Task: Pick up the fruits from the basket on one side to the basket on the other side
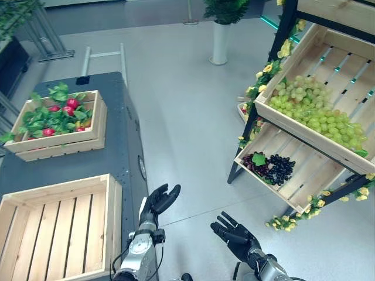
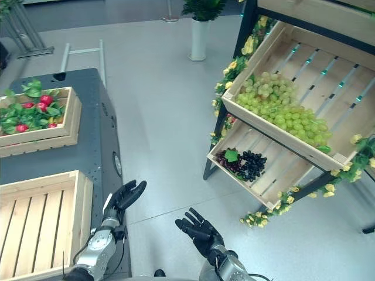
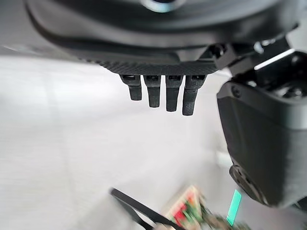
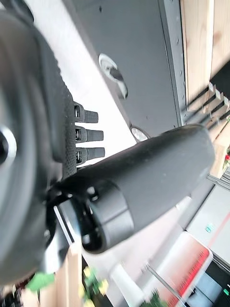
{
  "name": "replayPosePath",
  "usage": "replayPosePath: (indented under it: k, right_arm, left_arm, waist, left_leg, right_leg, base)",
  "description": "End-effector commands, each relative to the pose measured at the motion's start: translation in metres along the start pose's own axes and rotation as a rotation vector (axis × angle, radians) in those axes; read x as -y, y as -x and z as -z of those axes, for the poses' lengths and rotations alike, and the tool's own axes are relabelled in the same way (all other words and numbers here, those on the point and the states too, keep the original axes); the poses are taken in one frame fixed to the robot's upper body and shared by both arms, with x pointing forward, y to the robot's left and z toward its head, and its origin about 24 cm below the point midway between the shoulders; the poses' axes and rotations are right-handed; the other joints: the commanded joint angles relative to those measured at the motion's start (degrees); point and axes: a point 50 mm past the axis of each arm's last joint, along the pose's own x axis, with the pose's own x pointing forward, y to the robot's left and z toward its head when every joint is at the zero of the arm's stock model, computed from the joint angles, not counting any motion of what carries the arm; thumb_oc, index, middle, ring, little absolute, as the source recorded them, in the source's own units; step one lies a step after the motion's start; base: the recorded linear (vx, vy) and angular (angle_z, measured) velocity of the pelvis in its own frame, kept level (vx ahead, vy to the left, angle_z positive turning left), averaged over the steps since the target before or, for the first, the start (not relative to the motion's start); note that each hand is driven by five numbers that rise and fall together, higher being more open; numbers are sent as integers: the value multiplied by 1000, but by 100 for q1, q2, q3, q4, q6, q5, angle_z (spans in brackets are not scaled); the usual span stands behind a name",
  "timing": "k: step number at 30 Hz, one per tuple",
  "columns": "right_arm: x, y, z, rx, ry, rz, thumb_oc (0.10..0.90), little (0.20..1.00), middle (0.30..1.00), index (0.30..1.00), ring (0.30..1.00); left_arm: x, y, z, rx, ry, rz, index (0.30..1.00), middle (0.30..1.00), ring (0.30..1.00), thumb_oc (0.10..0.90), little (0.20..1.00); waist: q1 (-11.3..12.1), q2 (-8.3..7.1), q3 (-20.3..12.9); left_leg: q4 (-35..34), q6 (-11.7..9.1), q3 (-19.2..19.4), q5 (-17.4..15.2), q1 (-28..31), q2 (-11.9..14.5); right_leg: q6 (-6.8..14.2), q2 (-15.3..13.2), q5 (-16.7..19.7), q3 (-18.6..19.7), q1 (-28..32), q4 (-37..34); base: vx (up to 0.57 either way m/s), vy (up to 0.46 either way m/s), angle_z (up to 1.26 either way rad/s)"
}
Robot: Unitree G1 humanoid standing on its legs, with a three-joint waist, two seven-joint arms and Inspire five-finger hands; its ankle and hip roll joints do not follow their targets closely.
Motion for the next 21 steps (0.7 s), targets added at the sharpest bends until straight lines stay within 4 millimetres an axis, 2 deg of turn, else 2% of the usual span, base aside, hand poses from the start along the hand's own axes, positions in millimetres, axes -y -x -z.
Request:
replayPosePath:
  k: [1,2,3,4,5,7,8,9,10,12,14,15,16,18,19,20,21]
  right_arm:
    - [-25,-15,-9,103,-66,-37,800,900,900,900,900]
    - [-23,-16,-10,95,-55,-28,800,900,900,900,900]
    - [-18,-21,-11,49,-18,17,800,900,900,900,900]
    - [-17,-22,-12,39,-17,28,800,900,900,900,900]
    - [-12,-23,-10,-8,-23,78,800,900,900,900,900]
    - [-6,-22,-9,-22,6,89,800,900,900,900,900]
    - [-5,-22,-10,-19,29,89,800,900,900,900,900]
    - [-3,-20,-10,-11,37,98,800,900,900,900,900]
    - [0,-18,-11,3,38,115,800,900,900,900,900]
    - [7,-15,-14,24,42,140,800,900,900,900,900]
    - [19,-10,-19,36,44,181,800,900,900,900,900]
    - [23,-9,-18,29,36,187,800,900,900,900,900]
    - [32,-5,-14,12,3,202,800,900,900,900,900]
    - [38,-2,-11,9,-28,211,800,900,900,900,900]
    - [36,-4,-9,12,-33,217,800,900,900,900,900]
    - [34,-6,-9,17,-56,232,800,900,900,900,900]
    - [37,-6,-9,24,-89,238,800,900,900,900,900]
  left_arm:
    - [26,-6,-18,87,-22,65,900,900,900,800,900]
    - [26,-5,-16,77,-27,57,900,900,900,800,900]
    - [22,-4,-5,23,-14,15,900,900,900,800,900]
    - [21,-3,-2,9,-3,5,900,900,900,800,900]
    - [9,2,18,-84,53,-55,900,900,900,800,900]
    - [-3,9,37,-165,78,-119,900,900,900,800,900]
    - [-6,12,44,-191,79,-140,900,900,900,800,900]
    - [-8,14,49,-214,80,-143,900,900,900,800,900]
    - [-5,15,51,-222,70,-127,900,900,900,800,900]
    - [0,15,52,-230,19,-93,900,900,900,800,900]
    - [11,14,48,-164,-132,-30,900,900,900,800,900]
    - [12,14,46,-161,-132,-16,900,900,900,800,900]
    - [16,12,43,-159,-100,39,900,900,900,800,900]
    - [21,9,38,-151,-183,74,900,900,900,800,900]
    - [21,6,36,-165,-238,95,900,900,900,800,900]
    - [22,5,37,-183,-294,122,900,900,900,800,900]
    - [20,5,41,-213,-385,151,900,900,900,800,900]
  waist:
    - [-42,-140,-323]
    - [18,-158,-347]
    - [229,-195,-423]
    - [253,-204,-442]
    - [283,-250,-517]
    - [301,-344,-555]
    - [314,-406,-531]
    - [330,-451,-484]
    - [343,-477,-420]
    - [338,-497,-370]
    - [279,-435,-296]
    - [257,-407,-299]
    - [177,-312,-312]
    - [72,-191,-384]
    - [82,-136,-447]
    - [107,-93,-506]
    - [77,-80,-539]
  left_leg:
    - [-415,-2,-463,-173,103,-128]
    - [-420,-56,-377,-154,109,-93]
    - [-420,-203,-94,-117,147,11]
    - [-420,-226,-89,-111,148,29]
    - [-420,-303,-180,-70,138,114]
    - [-221,-440,-108,8,42,258]
    - [136,-522,-56,104,-156,327]
    - [579,-635,-140,345,-478,380]
    - [965,-681,-186,412,-734,370]
    - [1470,-659,-109,284,-933,352]
    - [2287,-555,91,-245,-1046,227]
    - [2222,-523,125,-318,-1020,169]
    - [1670,-411,207,-444,-811,20]
    - [525,-302,282,-392,-321,-58]
    - [-124,-257,2,-85,-235,-193]
    - [-348,-256,-276,34,-249,-288]
    - [-420,-255,-200,14,-188,-254]
  right_leg:
    - [-116,488,323,346,453,-1373]
    - [-103,468,318,137,556,-1581]
    - [-51,415,349,-435,837,-2062]
    - [-54,444,370,-424,875,-2183]
    - [-151,634,365,-72,926,-2425]
    - [-311,771,296,17,943,-2425]
    - [-393,808,294,8,959,-2425]
    - [-478,862,296,10,975,-2425]
    - [-526,873,283,-45,987,-2425]
    - [-560,847,262,-184,993,-2425]
    - [-561,855,202,-290,1052,-2422]
    - [-544,867,185,-271,1039,-2394]
    - [-476,900,156,-162,991,-2321]
    - [-412,959,144,-78,926,-2337]
    - [-399,1024,223,-48,811,-2337]
    - [-378,1074,223,-38,754,-2295]
    - [-394,1099,210,-28,709,-2312]
  base:
    - [-92,-332,53]
    - [-103,-462,60]
    - [-69,-378,29]
    - [-95,-573,-17]
    - [-76,-487,-49]
    - [-95,-495,-41]
    - [-125,-397,-15]
    - [-165,-359,3]
    - [-176,-277,22]
    - [-115,-135,17]
    - [-92,-28,12]
    - [-96,104,18]
    - [-48,158,4]
    - [-46,151,-3]
    - [-69,75,5]
    - [-62,51,-1]
    - [-12,42,3]
